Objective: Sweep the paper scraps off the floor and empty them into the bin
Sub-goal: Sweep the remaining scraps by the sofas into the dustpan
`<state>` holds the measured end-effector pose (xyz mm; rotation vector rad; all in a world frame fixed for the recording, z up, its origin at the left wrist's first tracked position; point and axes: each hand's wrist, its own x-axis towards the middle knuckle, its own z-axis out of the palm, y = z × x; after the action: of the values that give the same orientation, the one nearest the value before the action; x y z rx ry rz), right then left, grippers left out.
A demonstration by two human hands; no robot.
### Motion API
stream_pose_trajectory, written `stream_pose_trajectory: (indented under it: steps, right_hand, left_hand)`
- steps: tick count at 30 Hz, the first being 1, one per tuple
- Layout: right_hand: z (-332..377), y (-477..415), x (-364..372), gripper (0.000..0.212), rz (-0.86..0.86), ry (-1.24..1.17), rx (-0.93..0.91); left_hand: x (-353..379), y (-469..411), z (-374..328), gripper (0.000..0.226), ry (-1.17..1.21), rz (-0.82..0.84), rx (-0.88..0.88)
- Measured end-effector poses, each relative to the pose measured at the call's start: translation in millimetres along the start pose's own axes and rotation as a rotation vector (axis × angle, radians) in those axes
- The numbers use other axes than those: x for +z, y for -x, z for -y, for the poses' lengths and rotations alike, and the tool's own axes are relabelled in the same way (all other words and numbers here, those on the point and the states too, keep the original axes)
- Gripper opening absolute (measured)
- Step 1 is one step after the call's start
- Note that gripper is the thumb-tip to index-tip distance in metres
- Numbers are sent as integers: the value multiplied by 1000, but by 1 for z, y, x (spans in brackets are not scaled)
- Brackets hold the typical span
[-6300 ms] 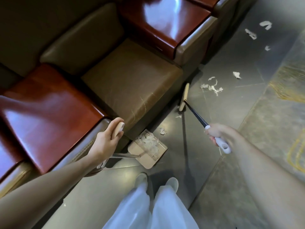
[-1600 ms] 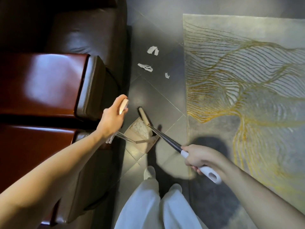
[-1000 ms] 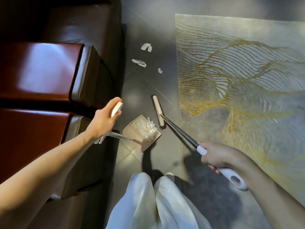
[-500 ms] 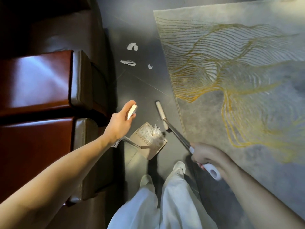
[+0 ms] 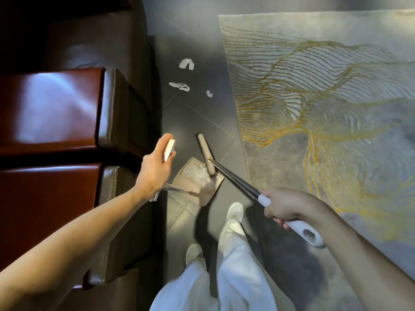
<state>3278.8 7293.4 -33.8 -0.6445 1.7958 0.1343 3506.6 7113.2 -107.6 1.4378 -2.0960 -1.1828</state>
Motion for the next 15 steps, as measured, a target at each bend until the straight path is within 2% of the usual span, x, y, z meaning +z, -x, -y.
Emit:
stream_pose_trajectory:
  steps: [6,11,15]
  right_hand:
    - [35,-61,-104,68,-82,92,-67]
    - [74,-110,-176,45,-116,275,-86]
    - [98,-139,-207,33,-31,377,-92]
  left_hand:
    - [8,-56,-21,46,56,-152,-109]
    - [18,-105,-40,46,88,-194,-198]
    - [27,-148,-50,46,79,-223,-227]
